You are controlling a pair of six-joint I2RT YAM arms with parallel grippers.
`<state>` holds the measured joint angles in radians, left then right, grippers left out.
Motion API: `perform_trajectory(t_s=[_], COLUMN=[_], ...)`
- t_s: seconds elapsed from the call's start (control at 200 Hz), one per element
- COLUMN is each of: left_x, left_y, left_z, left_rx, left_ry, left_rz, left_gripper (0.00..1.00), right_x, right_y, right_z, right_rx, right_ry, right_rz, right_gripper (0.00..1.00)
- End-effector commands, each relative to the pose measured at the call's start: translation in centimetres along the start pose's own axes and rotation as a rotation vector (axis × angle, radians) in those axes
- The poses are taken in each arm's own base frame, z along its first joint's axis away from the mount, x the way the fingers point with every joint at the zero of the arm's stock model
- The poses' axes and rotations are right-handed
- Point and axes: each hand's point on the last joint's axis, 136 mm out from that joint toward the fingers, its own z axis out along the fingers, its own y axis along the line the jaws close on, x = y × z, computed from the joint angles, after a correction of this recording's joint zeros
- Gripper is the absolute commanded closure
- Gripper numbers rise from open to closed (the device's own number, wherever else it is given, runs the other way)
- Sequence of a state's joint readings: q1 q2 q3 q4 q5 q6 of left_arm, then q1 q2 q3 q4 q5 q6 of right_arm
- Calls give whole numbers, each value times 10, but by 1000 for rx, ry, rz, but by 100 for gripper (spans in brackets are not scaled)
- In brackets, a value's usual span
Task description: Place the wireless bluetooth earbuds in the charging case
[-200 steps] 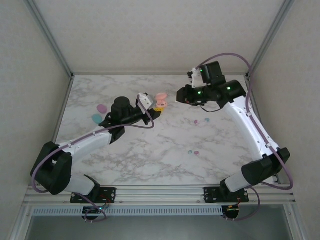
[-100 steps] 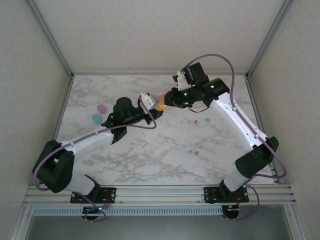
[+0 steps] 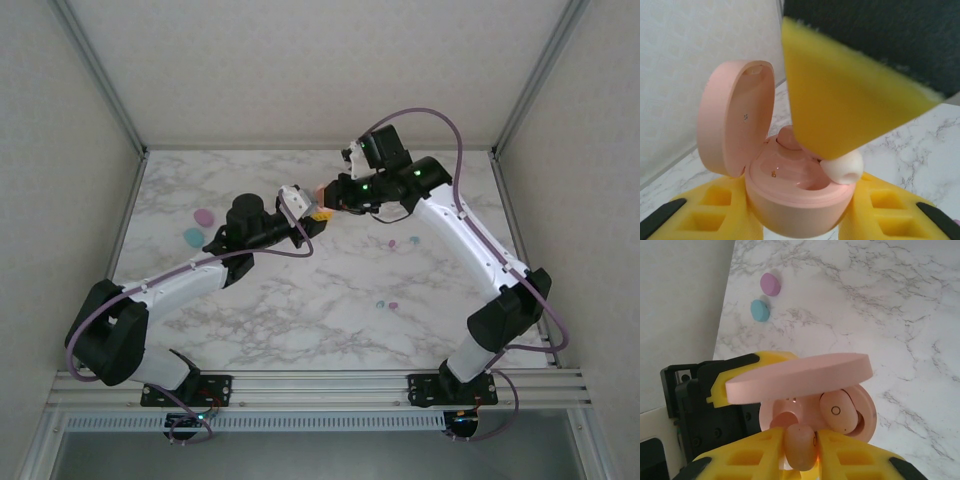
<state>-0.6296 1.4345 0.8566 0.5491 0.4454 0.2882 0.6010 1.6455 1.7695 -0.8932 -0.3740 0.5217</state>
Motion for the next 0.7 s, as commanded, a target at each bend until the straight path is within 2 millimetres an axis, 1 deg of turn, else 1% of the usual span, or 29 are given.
perform_trajectory(t_s=[0.0, 0.275, 0.395, 0.561, 0.696], left_x=[-29, -31, -32, -34, -36], left_y=[-1, -2, -1, 0, 2], left_z=[1, 1, 1, 2, 1], left_rx=[-1, 3, -1, -6, -12], left_ry=[-73, -74, -78, -82, -94], left_rz=[26, 27, 26, 25, 19], left_gripper=[78, 78, 78, 79, 79], right_x=[-11, -17, -15, -11, -10], right_y=[12, 6, 6, 11, 9], right_z=[-1, -3, -1, 1, 1], right_rx=[-24, 15, 20, 7, 23], right_ry=[-40, -76, -63, -40, -36], right_rz=[-9, 6, 5, -13, -16], right_gripper=[76, 77, 77, 75, 74])
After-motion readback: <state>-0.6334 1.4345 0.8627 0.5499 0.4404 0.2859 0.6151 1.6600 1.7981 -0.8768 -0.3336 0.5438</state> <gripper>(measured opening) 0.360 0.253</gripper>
